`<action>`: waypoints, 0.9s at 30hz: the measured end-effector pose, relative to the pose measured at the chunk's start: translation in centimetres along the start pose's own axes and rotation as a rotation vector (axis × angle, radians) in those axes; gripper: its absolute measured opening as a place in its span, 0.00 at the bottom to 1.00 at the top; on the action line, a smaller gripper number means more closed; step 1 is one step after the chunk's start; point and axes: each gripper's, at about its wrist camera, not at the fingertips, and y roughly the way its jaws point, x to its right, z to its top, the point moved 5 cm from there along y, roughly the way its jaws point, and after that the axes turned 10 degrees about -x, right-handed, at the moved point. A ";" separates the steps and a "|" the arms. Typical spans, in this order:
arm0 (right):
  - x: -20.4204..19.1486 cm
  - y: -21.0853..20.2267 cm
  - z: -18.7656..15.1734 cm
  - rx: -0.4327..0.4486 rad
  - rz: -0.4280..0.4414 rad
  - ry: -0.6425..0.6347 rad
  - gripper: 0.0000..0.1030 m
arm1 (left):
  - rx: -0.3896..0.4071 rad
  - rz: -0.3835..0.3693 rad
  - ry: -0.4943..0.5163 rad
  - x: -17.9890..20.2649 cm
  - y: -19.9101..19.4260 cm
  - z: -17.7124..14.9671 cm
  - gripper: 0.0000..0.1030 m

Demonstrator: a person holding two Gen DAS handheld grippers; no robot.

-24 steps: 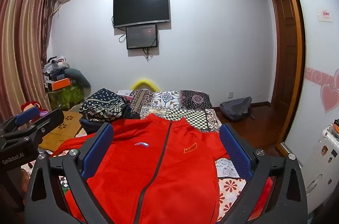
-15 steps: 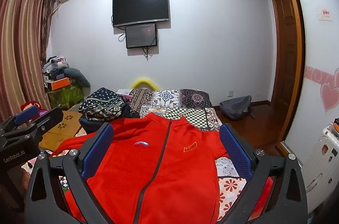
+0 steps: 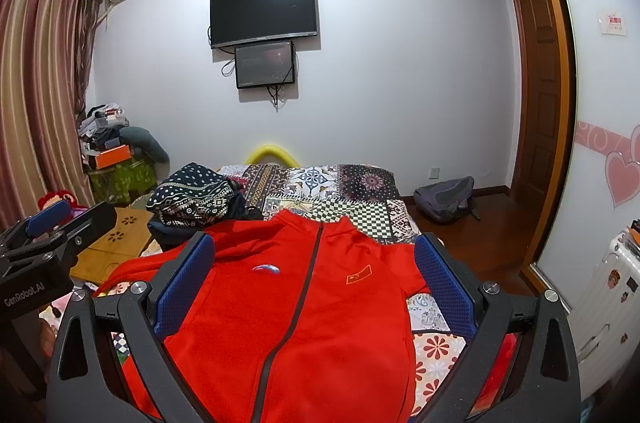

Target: Fold large clothes

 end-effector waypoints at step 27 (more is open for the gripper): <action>-0.1 0.0 -0.4 -0.013 -0.002 0.000 0.96 | -0.018 0.001 -0.003 0.2 0.5 -0.8 1.00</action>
